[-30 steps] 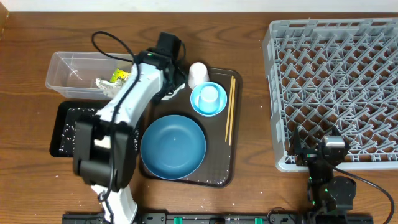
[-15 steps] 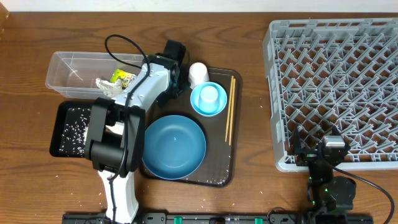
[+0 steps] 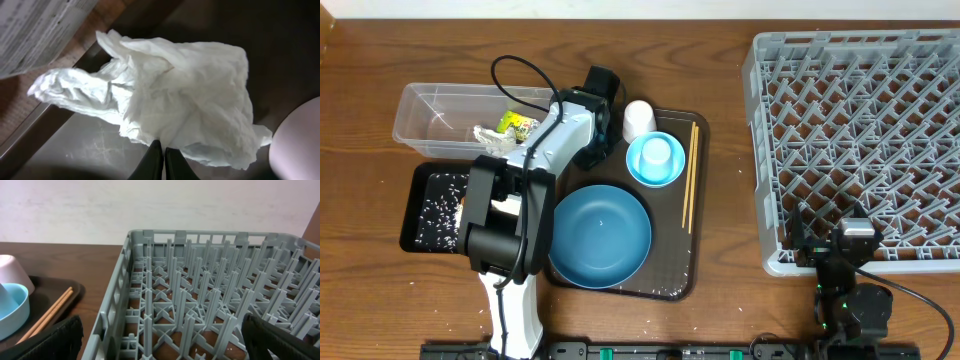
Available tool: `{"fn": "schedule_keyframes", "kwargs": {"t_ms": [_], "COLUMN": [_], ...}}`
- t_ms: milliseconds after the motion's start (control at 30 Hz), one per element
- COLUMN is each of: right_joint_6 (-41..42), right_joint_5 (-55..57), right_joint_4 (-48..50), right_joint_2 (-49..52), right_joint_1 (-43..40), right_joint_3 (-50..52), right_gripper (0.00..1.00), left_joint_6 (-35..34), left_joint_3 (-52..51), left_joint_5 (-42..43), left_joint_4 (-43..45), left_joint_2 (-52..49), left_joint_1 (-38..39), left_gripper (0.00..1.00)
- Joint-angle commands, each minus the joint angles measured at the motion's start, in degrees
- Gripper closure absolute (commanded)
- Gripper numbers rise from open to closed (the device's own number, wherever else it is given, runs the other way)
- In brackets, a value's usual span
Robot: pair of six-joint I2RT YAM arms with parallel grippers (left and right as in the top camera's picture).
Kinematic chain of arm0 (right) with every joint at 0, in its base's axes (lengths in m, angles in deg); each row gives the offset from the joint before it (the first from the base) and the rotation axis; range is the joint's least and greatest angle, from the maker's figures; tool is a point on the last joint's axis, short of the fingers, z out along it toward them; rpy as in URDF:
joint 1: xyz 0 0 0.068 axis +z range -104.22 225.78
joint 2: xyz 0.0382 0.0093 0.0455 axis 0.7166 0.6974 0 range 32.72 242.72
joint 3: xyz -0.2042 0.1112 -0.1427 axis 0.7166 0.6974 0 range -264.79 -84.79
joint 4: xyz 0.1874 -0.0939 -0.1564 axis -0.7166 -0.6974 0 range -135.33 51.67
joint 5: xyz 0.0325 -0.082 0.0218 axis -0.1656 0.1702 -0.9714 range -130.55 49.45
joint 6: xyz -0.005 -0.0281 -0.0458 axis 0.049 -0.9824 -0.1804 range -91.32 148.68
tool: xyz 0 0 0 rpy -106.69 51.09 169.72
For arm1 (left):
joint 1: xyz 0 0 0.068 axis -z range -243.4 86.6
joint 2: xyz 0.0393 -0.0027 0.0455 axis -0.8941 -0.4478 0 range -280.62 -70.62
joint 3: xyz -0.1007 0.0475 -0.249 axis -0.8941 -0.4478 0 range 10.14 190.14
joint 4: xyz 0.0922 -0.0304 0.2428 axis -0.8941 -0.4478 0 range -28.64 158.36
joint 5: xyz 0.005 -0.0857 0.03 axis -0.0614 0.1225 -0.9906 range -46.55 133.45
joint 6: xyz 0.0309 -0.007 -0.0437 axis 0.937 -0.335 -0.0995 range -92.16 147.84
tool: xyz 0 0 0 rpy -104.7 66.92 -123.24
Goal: Sort waste into correct bins and load items into the dishwasher rack
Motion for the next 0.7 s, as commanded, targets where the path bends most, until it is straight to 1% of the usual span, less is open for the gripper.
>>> {"fn": "schedule_keyframes", "kwargs": {"t_ms": [0, 267, 333, 467, 567, 600, 667], "right_joint_6": [-0.44, -0.44, -0.44, -0.44, -0.44, -0.44, -0.44], "right_joint_5": [0.00, 0.00, 0.00, -0.02, -0.02, -0.02, 0.00], "right_joint_4": [-0.24, -0.24, -0.24, -0.24, -0.24, -0.24, -0.24], "right_joint_2": [-0.15, -0.15, -0.15, -0.15, -0.15, -0.15, -0.15], "right_joint_1": [-0.13, -0.13, -0.13, -0.13, -0.15, -0.13, -0.13], "right_joint_3": [0.09, 0.09, 0.09, 0.09, 0.09, 0.09, 0.09], "right_gripper": [0.01, 0.01, 0.01, 0.01, 0.01, 0.01, 0.01], "left_joint_6": [-0.09, -0.09, -0.09, 0.37, 1.49, 1.42, 1.38], "left_joint_3": [-0.33, -0.33, -0.33, -0.35, -0.35, -0.35, -0.35], "left_joint_5": [2.67, 2.69, 0.44, -7.13, -8.04, -8.04, -7.56], "left_joint_4": [-1.18, -0.24, -0.04, -0.09, -0.13, -0.74, -2.67], "left_joint_2": [3.10, 15.91, 18.88, 23.43, 24.22, 24.11, 23.06], "left_joint_1": [0.13, 0.11, 0.13, -0.02, -0.09, -0.09, 0.15], "left_gripper": [0.94, 0.94, 0.94, 0.94, 0.94, 0.92, 0.64]}}
